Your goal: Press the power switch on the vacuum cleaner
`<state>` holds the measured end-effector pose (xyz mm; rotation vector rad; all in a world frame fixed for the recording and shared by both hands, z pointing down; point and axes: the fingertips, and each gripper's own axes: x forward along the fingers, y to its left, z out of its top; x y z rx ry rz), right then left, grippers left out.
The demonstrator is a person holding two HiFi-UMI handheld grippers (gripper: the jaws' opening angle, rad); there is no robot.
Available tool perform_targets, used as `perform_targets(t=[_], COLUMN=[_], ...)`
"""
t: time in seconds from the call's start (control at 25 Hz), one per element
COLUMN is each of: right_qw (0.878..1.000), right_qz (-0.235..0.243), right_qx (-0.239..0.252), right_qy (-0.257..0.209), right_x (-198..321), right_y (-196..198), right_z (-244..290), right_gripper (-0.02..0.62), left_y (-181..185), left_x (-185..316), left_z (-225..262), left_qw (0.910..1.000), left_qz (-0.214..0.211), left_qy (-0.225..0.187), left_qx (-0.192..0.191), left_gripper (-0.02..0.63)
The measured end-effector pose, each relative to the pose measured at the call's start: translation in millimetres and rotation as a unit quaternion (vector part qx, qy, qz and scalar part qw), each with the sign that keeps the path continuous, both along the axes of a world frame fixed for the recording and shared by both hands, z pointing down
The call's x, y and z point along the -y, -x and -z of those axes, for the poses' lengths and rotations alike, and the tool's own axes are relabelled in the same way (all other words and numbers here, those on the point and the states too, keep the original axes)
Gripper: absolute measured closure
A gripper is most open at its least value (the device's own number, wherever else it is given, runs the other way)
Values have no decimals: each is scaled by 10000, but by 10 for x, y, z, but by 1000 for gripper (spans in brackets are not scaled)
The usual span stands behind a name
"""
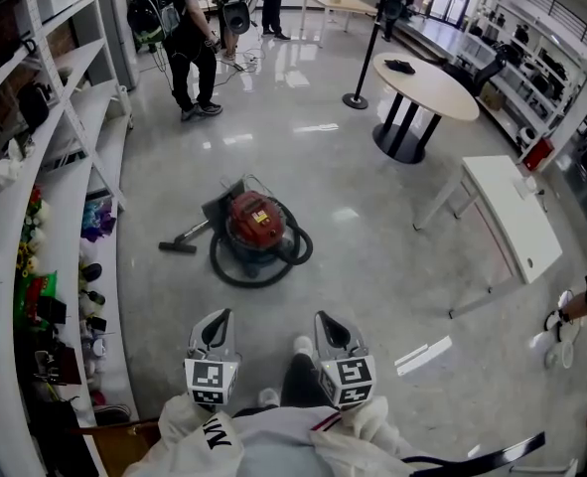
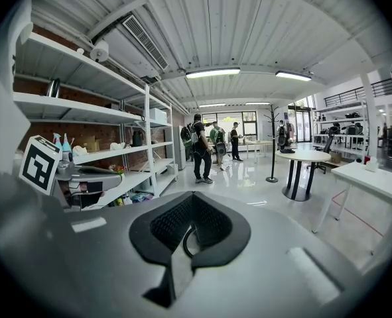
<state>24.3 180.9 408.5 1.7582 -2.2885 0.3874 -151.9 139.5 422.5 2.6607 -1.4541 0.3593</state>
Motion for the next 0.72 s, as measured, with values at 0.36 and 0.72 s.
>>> perform_targets(t=[0.36,0.72], right_qw=[9999,9996], right_qz=[155,252], right_qx=[30,146], right_qy=[-19,-24], right_x=[327,884], right_y=[-93,-323], right_z=[-7,-9], right_gripper=[595,595], left_y=[-107,-312], left_x=[244,770], left_z=[-15,6], left_qw=[9999,9996], left_qz=[121,211], left_qy=[25,-1], left_qx=[54,195], left_gripper=[606,607])
